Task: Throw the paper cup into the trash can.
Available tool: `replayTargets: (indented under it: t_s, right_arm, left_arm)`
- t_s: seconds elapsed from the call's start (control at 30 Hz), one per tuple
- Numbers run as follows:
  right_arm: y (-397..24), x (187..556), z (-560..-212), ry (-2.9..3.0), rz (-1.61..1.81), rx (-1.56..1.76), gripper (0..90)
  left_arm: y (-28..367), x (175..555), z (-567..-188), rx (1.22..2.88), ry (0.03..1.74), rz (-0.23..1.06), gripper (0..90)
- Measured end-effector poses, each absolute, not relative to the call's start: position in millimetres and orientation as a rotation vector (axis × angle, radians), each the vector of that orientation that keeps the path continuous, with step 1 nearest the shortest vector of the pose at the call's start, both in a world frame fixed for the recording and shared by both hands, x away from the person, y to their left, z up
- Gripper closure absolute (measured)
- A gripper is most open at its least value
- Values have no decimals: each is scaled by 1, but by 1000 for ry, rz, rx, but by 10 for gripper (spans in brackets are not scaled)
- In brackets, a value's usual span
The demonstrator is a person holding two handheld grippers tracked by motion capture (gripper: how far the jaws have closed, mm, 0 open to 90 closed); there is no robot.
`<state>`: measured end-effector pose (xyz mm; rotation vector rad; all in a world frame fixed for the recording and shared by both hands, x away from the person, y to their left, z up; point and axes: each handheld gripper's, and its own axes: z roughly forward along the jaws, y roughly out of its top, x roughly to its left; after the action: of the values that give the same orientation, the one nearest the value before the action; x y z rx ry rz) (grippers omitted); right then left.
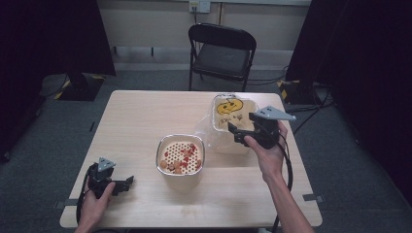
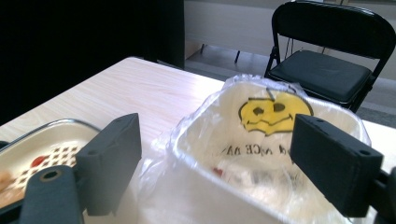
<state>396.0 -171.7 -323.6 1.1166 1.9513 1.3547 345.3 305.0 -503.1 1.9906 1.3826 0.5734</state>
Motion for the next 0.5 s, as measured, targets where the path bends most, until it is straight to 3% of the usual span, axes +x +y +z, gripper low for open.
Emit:
replayTargets:
  t_s: [0.5]
  right_arm:
    - [-196,334,-365,1974,1350,1135,163]
  left_arm:
    - [305,345,-503,1990,1383,574,0]
